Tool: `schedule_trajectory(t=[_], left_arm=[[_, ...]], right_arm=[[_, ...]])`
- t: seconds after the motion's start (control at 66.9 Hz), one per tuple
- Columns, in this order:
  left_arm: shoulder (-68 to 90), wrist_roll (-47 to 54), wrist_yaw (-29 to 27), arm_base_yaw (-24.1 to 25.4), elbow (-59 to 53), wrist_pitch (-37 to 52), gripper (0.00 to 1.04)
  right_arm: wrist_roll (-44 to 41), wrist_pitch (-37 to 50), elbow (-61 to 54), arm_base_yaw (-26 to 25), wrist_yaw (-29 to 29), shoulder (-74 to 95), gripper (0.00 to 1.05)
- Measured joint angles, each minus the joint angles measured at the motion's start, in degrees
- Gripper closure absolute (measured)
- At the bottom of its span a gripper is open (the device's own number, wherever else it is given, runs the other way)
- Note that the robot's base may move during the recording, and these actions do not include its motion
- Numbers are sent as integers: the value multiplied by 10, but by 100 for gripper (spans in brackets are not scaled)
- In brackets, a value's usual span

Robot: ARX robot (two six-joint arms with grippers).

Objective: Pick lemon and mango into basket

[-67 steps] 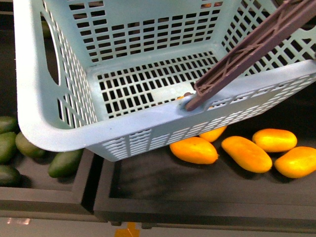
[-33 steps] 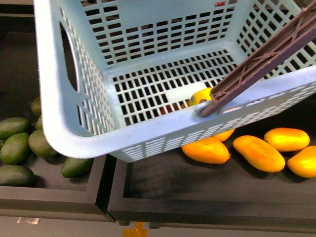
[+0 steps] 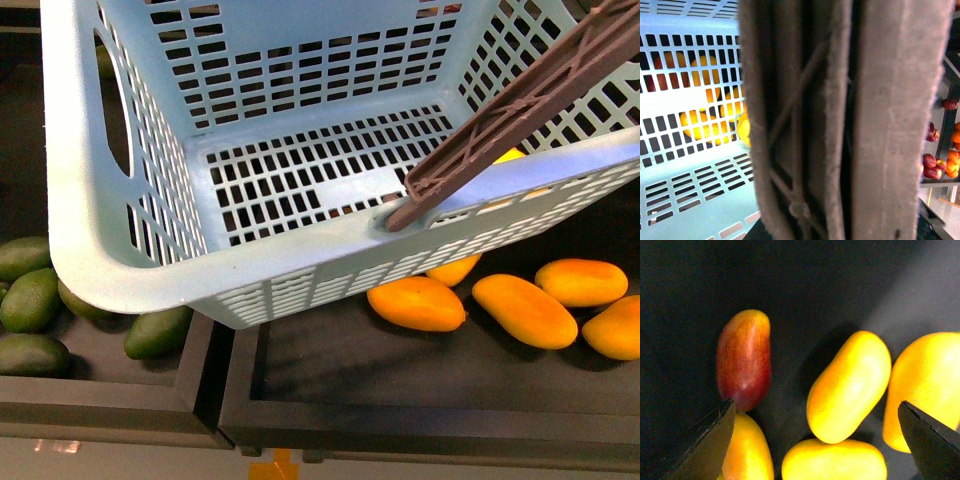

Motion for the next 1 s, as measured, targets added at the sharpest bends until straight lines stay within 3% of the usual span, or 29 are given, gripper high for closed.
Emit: schedule_trajectory(t=[0.299,1.001], left_arm=[[0,4,-16,1,0,0,90],[0,4,-8,0,0,0,90]], right_arm=[[33,-75,175,39,9,155,9],[41,-202,444,59,24,325,9]])
